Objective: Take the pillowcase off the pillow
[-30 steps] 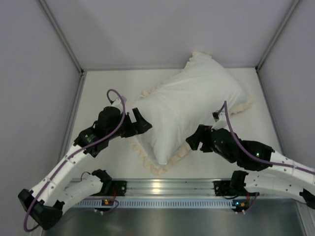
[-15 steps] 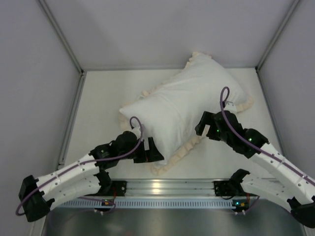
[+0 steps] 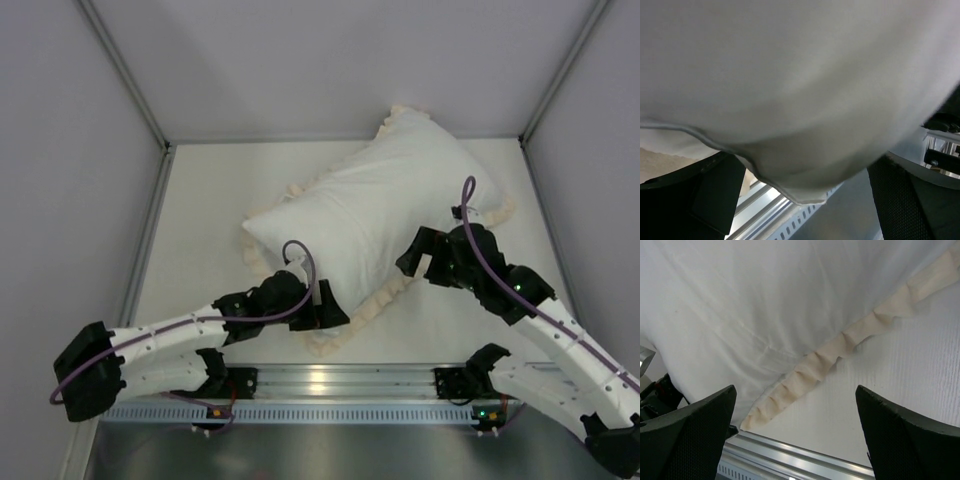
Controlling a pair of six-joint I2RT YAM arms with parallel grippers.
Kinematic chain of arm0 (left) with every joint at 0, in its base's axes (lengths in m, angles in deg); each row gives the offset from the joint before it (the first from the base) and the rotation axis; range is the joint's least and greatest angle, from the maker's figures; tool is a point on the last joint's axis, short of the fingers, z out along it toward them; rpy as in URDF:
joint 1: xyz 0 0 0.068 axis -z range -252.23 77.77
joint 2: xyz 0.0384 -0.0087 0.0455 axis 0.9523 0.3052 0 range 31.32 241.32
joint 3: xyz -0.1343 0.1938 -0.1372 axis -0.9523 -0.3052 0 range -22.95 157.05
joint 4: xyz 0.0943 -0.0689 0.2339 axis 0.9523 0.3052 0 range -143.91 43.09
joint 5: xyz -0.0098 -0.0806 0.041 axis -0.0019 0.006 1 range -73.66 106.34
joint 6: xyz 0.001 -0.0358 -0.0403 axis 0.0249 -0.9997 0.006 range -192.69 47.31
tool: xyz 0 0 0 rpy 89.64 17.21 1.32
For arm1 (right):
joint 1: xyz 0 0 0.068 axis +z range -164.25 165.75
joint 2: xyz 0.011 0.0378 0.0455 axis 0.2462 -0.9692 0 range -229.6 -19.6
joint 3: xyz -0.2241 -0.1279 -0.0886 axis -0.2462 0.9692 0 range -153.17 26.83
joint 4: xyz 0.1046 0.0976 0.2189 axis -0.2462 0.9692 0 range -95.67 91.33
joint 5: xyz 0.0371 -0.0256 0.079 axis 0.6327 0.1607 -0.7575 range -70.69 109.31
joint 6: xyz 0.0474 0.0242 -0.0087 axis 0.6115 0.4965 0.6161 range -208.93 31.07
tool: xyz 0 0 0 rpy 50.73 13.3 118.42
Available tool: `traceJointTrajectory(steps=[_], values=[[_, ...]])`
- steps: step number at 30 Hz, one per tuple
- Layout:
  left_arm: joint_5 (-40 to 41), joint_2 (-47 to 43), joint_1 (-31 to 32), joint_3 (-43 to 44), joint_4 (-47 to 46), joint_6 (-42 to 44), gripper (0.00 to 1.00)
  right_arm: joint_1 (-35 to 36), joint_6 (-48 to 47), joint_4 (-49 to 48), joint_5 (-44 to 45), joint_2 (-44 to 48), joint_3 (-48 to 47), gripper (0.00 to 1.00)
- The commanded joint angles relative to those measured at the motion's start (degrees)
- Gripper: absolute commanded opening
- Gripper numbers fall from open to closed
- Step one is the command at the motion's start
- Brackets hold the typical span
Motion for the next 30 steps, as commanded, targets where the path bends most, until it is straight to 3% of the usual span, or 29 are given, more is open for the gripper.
traceJointTrajectory(steps=[1,10,13,16,17,19,21,22,28,30], values=[[1.4,2.1,0.2,-2.3,-8.8,-1.2,0.99,-1.0,-0.6,-3.4,-2.0,1.3,0.5,0.98],[4.9,2.8,0.2,-5.0,-13.9,-2.4,0.99,-1.1,-0.2,-4.0,-2.7,2.0,2.3,0.97],[8.9,1.7,0.2,-5.5,-14.3,-2.3,0.95,-1.0,-0.1,-4.1,-2.8,2.2,2.8,0.97],[11.3,0.4,0.1,-5.4,-14.6,-2.0,0.72,-1.1,-0.1,-4.0,-2.6,2.9,3.9,0.97],[11.9,-0.1,0.1,-5.2,-14.4,-1.5,0.58,-1.1,0.2,-4.1,-2.5,3.0,4.3,0.97],[13.5,-0.3,0.0,-4.0,-13.0,-0.7,0.46,-1.1,0.3,-4.1,-2.5,3.2,4.9,0.97],[14.1,0.0,-0.5,-2.8,-11.6,0.6,0.11,-1.1,0.5,-4.3,-2.9,3.1,5.2,0.97],[14.2,0.2,-0.7,-1.5,-9.9,1.3,0.0,-1.1,0.4,-4.8,-3.8,2.9,5.6,0.97],[12.9,-3.5,-0.8,0.2,-7.3,2.5,0.0,0.3,-4.0,-11.8,-15.2,0.4,6.8,0.91],[12.3,-4.9,-0.8,0.0,-6.7,2.3,0.0,3.2,-4.2,-12.0,-13.2,-1.7,5.3,0.88]])
